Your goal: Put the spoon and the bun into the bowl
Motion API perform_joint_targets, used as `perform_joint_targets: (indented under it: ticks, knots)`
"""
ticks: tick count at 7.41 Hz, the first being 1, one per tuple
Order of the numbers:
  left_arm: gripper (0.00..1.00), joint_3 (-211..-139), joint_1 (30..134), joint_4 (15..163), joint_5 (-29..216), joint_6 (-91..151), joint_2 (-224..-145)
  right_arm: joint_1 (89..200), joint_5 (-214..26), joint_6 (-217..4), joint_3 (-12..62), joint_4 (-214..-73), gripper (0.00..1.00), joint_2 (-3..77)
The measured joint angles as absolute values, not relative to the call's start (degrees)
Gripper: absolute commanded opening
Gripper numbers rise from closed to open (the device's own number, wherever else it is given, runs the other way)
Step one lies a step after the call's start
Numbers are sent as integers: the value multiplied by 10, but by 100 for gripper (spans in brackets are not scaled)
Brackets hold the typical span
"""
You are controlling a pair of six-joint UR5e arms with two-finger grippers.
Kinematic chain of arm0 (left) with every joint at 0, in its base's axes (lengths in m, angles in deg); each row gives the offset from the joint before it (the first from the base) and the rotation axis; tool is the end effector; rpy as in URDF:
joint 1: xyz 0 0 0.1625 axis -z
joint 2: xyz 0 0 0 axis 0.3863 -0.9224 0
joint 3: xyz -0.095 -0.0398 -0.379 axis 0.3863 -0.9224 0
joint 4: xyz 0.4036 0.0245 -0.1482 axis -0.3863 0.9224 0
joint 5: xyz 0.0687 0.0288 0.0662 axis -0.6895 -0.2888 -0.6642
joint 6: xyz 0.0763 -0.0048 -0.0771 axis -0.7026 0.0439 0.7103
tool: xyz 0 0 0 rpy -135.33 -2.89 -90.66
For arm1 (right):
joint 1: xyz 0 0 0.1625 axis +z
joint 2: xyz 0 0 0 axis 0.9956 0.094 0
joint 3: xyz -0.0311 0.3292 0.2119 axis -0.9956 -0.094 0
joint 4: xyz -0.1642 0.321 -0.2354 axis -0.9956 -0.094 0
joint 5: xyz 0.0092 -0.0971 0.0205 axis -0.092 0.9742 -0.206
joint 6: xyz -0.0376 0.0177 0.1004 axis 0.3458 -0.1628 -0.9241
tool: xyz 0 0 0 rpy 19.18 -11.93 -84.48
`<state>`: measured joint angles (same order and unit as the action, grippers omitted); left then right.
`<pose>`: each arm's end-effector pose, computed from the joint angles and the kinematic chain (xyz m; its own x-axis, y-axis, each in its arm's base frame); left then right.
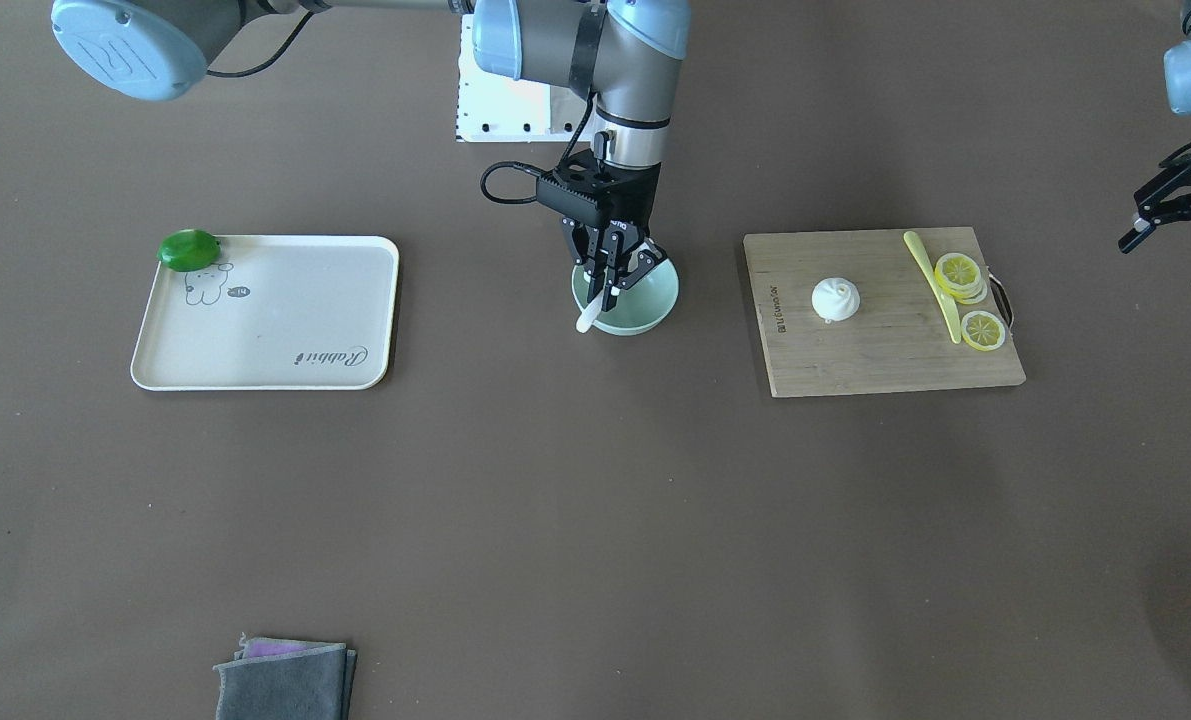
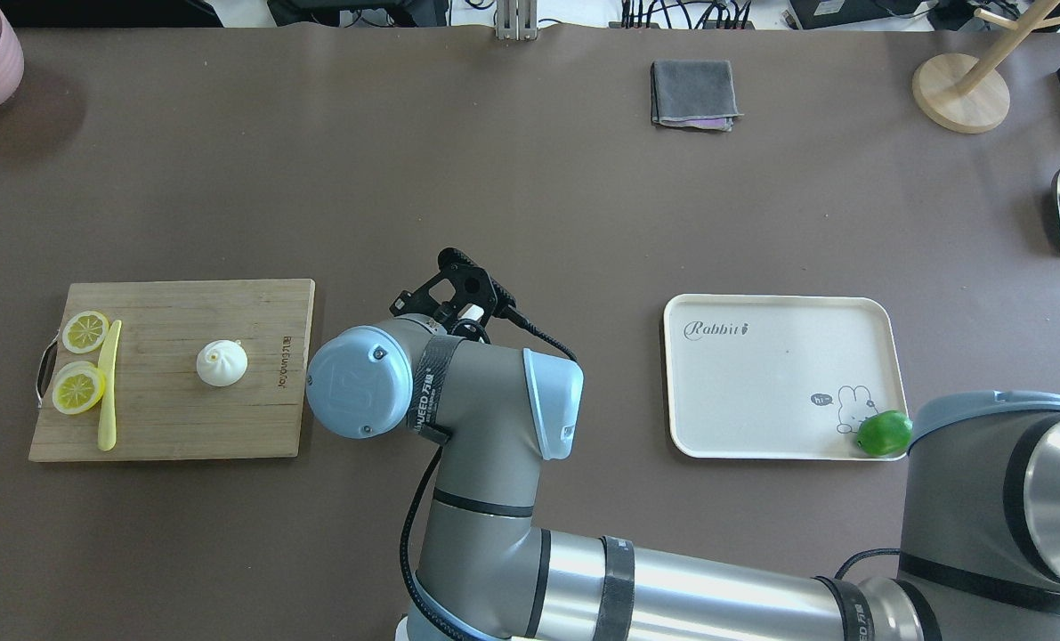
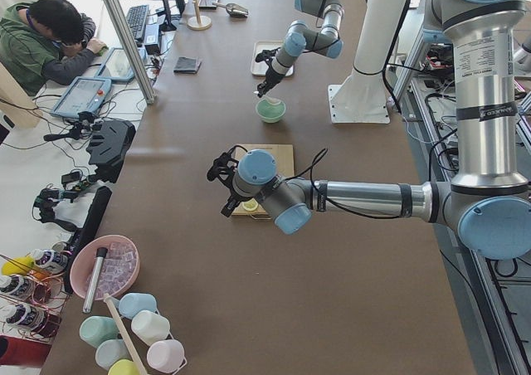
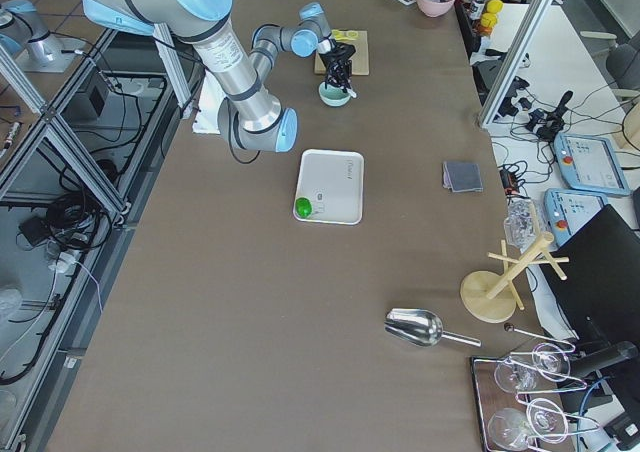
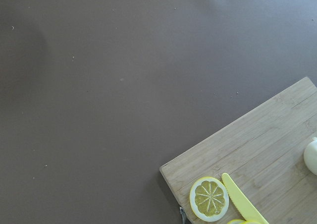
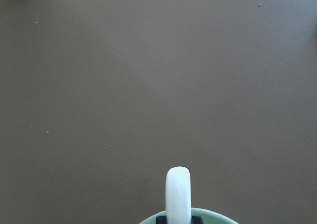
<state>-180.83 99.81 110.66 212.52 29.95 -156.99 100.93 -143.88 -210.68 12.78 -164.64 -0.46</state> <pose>0.0580 -0.4734 0.5328 0.5139 0.5000 -0.6970 -0.0231 0.8204 0.5714 -0.6714 -0.3684 0.0803 0.3964 0.6267 0.6709 -0.7605 0.6335 -0.1425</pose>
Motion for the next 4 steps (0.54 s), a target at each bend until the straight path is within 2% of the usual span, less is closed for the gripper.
perform_joint_targets:
  ticks: [1, 4]
  knots:
    - [98, -1808, 998, 1106, 2125, 300, -1571, 1004, -1435, -2110, 123, -1655, 99, -7]
    - [99, -1809, 998, 1105, 2123, 306, -1574, 1001, -1400, -2070, 129, -1702, 100, -6]
